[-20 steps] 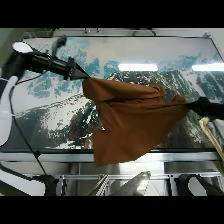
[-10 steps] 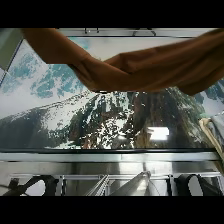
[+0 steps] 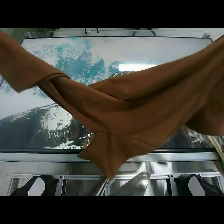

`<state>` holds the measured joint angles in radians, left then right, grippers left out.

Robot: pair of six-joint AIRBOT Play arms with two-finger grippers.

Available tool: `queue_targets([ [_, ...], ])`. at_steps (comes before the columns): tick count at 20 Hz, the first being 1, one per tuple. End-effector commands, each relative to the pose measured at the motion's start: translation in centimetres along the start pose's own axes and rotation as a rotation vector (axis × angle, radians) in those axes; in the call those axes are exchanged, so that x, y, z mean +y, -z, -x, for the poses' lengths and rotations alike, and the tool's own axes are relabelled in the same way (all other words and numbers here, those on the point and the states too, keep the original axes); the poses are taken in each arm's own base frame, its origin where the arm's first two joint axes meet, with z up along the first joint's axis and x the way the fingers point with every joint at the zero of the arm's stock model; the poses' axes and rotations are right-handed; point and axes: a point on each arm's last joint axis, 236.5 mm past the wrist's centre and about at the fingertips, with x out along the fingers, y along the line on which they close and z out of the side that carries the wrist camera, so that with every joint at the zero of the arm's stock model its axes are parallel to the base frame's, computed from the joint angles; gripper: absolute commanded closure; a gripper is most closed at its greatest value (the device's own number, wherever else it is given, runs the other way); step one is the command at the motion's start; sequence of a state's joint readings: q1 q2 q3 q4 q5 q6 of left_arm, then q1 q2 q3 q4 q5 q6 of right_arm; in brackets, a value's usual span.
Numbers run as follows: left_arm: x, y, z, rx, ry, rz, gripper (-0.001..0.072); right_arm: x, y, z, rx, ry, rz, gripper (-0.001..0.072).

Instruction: Fold the shirts.

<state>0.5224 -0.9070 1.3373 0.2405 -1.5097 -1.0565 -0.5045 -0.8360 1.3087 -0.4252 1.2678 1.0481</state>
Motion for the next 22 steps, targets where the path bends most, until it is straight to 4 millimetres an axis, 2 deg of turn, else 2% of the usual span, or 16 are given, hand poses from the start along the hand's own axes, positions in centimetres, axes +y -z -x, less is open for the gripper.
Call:
queue_targets([
  [1,7.6,7.8,-4.8,0.138,0.046,0.244,0.0690,-4.4,9.7,-7.1,0.282,-0.119,-0.224,0.0695],
  [3,11.3,12.9,-8.4,0.231,0.078,0.388,0.0690,-7.4,14.9,-11.4,0.384,-0.129,-0.318,0.0695],
  [5,15.1,17.7,-11.1,0.310,0.076,0.538,0.0691,-11.4,19.6,-15.3,0.456,-0.078,-0.429,0.0695],
  [7,18.6,21.4,-12.5,0.358,0.059,0.657,0.0692,-15.7,24.0,-17.8,0.505,-0.014,-0.534,0.0695],
  [8,20.2,22.4,-12.8,0.370,0.059,0.695,0.0694,-17.1,25.6,-18.3,0.531,-0.001,-0.573,0.0644],
  [9,21.3,22.7,-12.8,0.375,0.069,0.721,0.0690,-18.1,26.6,-18.5,0.548,0.001,-0.593,0.0392],
  [10,22.3,22.2,-12.5,0.372,0.086,0.735,0.0567,-18.7,26.8,-18.3,0.553,-0.005,-0.598,0.0269],
  [11,23.1,21.2,-12.2,0.363,0.100,0.740,0.0332,-19.1,26.3,-17.8,0.545,-0.010,-0.597,0.0267],
  [12,24.1,19.9,-11.8,0.348,0.098,0.749,0.0186,-19.4,25.4,-17.0,0.536,-0.019,-0.592,0.0267],
  [13,24.9,18.7,-11.5,0.330,0.088,0.747,0.0124,-19.7,24.6,-15.8,0.532,-0.025,-0.587,0.0267],
  [14,25.7,18.0,-11.0,0.331,0.061,0.734,0.0123,-19.7,24.3,-14.5,0.547,-0.027,-0.575,0.0267],
  [16,27.3,19.4,-9.7,0.449,-0.063,0.696,0.0124,-19.3,26.0,-12.0,0.648,-0.008,-0.562,0.0267],
  [19,29.1,23.7,-8.2,0.659,-0.246,0.632,0.0124,-17.2,31.0,-10.5,0.760,0.010,-0.615,0.0267],
  [22,29.0,25.4,-9.7,0.712,-0.285,0.583,0.0124,-15.2,36.7,-10.8,0.840,0.039,-0.656,0.0268],
])
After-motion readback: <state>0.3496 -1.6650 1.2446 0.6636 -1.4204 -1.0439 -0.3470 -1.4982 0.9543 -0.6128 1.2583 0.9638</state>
